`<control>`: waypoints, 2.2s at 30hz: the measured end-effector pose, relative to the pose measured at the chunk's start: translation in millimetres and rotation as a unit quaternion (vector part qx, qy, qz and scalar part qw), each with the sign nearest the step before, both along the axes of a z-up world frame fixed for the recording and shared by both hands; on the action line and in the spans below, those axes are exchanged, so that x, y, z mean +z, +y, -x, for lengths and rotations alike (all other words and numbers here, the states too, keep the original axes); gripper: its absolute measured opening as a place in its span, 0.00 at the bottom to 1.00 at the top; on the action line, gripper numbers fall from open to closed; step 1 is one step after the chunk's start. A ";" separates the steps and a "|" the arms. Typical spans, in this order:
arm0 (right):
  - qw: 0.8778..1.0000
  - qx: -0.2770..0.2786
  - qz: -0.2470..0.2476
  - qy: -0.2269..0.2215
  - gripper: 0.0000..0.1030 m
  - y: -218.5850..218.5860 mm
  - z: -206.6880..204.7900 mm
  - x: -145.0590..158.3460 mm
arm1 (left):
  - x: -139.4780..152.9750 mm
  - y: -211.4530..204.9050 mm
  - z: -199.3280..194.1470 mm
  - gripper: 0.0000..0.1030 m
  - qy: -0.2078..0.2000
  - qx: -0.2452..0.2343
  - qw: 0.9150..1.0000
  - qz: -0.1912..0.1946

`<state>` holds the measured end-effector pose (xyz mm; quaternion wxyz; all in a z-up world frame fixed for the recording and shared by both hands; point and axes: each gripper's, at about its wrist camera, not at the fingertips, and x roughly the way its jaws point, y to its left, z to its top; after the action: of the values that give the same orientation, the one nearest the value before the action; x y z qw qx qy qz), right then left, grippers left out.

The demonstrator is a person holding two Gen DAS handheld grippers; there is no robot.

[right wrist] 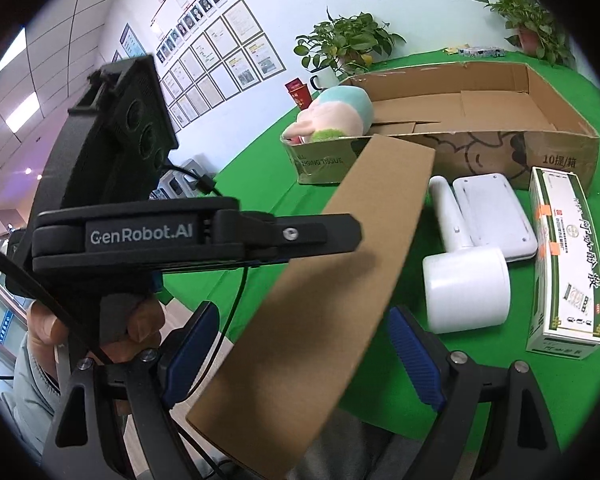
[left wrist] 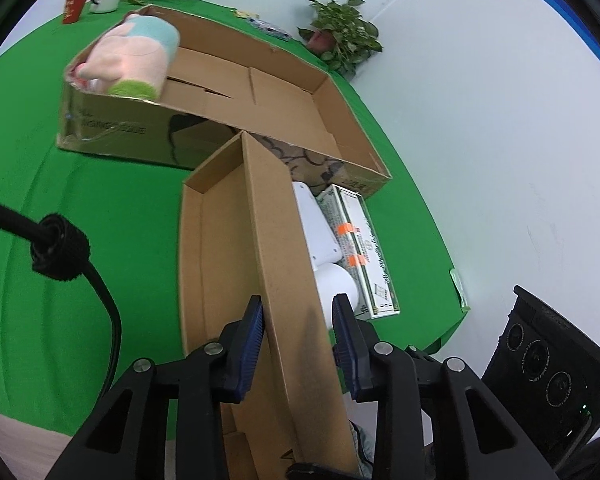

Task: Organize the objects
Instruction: 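Hold the long box with the left gripper while the right gripper pulls its lid open, then lift the opened brown box tray with both grippers toward the large box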

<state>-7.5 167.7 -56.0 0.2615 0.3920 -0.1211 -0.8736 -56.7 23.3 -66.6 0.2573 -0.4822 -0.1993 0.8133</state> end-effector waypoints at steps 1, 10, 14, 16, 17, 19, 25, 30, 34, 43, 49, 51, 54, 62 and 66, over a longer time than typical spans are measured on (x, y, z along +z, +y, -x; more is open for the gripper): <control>1.000 -0.003 -0.003 0.001 0.85 1.4 -0.4 -0.2 | 0.0 3.6 1.2 0.30 0.001 -0.004 1.000 0.001; 0.999 -0.031 -0.032 -0.005 0.84 12.5 0.7 -8.3 | -3.4 15.6 7.4 0.30 0.000 -0.021 1.000 0.012; 0.999 -0.026 -0.041 0.006 0.79 8.6 0.7 -6.4 | -10.2 12.8 8.3 0.30 -0.008 -0.016 1.000 0.015; 0.999 -0.021 -0.045 0.011 0.77 7.2 0.1 -5.8 | -12.7 11.8 8.5 0.31 -0.009 -0.015 1.000 0.017; 0.999 -0.019 -0.045 0.011 0.76 6.9 0.6 -5.9 | -13.0 10.7 8.5 0.31 -0.008 -0.014 1.000 0.015; 0.999 -0.017 -0.044 0.010 0.76 6.8 1.4 -6.3 | -13.0 8.9 8.9 0.31 -0.006 -0.011 1.000 0.018; 0.998 -0.018 -0.051 0.011 0.76 7.4 1.0 -7.2 | -10.6 -4.3 9.2 0.31 -0.001 0.004 1.000 0.028; 0.998 -0.027 -0.061 0.007 0.74 9.3 2.9 -9.8 | -9.9 -14.5 9.2 0.31 0.002 0.013 1.000 0.022; 0.998 -0.028 -0.064 0.003 0.70 10.3 5.6 -11.6 | -10.5 -14.5 11.6 0.32 0.003 0.012 1.000 0.017; 0.997 -0.031 -0.068 -0.009 0.55 10.4 8.8 -15.7 | -8.0 -2.1 21.8 0.31 0.013 0.014 0.999 0.038; 0.998 -0.037 -0.054 -0.013 0.55 15.7 12.7 -17.5 | -2.4 -8.3 16.1 0.30 0.020 0.016 0.999 0.028; 0.998 -0.036 -0.045 -0.016 0.55 18.8 14.6 -18.2 | 2.7 -13.3 11.1 0.31 0.027 0.020 0.999 0.032; 0.998 -0.036 -0.040 -0.016 0.54 19.5 14.9 -18.6 | 7.1 -21.5 4.9 0.30 0.034 0.032 0.998 0.043; 0.997 -0.045 0.015 -0.057 0.54 29.8 19.6 -23.9 | -17.0 -44.6 -4.2 0.30 -0.003 0.050 0.998 0.050; 0.993 -0.028 0.061 -0.095 0.55 24.4 20.8 -35.1 | -29.5 -53.9 -13.3 0.30 -0.019 0.058 0.997 0.057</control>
<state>-28.3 192.1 -91.1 0.2478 0.4533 -0.2095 -0.8302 -43.4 -30.6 -96.0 0.1780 -0.4995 -0.1848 0.8274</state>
